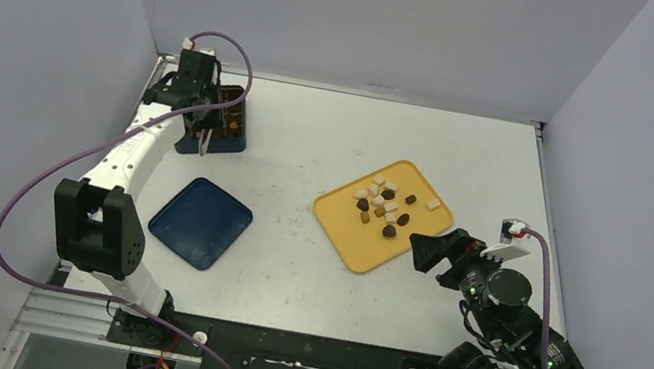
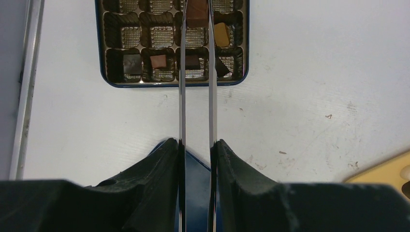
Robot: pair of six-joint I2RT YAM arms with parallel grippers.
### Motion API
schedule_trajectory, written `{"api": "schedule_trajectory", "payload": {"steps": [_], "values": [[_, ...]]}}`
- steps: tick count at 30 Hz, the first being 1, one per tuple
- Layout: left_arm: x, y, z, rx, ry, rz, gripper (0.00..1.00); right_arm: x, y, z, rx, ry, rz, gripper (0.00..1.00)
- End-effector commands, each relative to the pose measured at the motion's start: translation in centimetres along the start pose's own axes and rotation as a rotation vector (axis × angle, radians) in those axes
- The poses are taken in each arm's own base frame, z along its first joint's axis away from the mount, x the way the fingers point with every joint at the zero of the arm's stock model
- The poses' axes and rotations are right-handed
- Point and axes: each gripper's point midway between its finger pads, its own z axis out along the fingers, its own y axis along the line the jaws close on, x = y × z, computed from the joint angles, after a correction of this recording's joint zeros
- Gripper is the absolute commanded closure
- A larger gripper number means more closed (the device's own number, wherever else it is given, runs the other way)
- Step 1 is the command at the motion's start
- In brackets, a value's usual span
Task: Pack the chocolate
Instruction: Place the fake chocolate in the packing box.
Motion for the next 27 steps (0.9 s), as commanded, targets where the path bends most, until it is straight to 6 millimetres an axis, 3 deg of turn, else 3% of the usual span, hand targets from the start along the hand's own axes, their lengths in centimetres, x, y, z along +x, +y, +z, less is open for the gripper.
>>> {"api": "schedule_trajectory", "payload": {"steps": [1,23,27], "values": [[-1.5,-0.4,0.8,0.050,-0.056,-0.040,0.71,-0.1,1.1,0.5,-0.041,-0.005,0.015,0.00],[0.4,0.9,3.9,0.013,0.000,-0.012,0.70,-0.4,1.8,0.7,-0.058,0.003,0.005,0.00],[0.2,1.2,4.0,-0.003,0.003,-0.007,0.65,-0.4,1.8,0.6,-0.058,-0.001,0.006,0.00]]}}
